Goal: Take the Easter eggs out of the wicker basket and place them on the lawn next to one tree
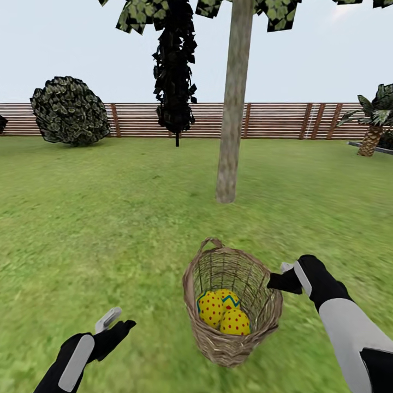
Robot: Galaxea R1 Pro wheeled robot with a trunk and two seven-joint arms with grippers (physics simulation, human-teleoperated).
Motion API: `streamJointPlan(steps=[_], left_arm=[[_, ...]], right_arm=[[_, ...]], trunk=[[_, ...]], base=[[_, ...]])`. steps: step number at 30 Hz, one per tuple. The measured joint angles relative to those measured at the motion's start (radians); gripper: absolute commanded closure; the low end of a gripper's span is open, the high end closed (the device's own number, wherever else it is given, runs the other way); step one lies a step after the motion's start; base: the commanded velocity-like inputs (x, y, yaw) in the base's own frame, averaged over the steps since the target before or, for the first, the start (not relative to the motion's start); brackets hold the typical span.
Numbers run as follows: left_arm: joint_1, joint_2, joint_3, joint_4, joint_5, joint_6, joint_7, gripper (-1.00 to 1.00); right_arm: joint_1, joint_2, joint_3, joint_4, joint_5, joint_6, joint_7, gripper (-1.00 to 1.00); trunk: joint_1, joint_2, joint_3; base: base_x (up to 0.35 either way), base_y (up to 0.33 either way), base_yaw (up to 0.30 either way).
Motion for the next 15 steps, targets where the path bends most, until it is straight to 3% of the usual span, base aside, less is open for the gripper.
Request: streamJointPlan(steps=[15], left_arm=[[0.000, 0.000, -0.001, 0.005, -0.005, -0.002, 0.000, -1.00]], right_arm=[[0.000, -0.004, -0.002, 0.000, 0.002, 0.000, -0.003, 1.00]], trunk=[[0.000, 0.000, 0.000]], base=[[0.329, -0.003, 0.000]])
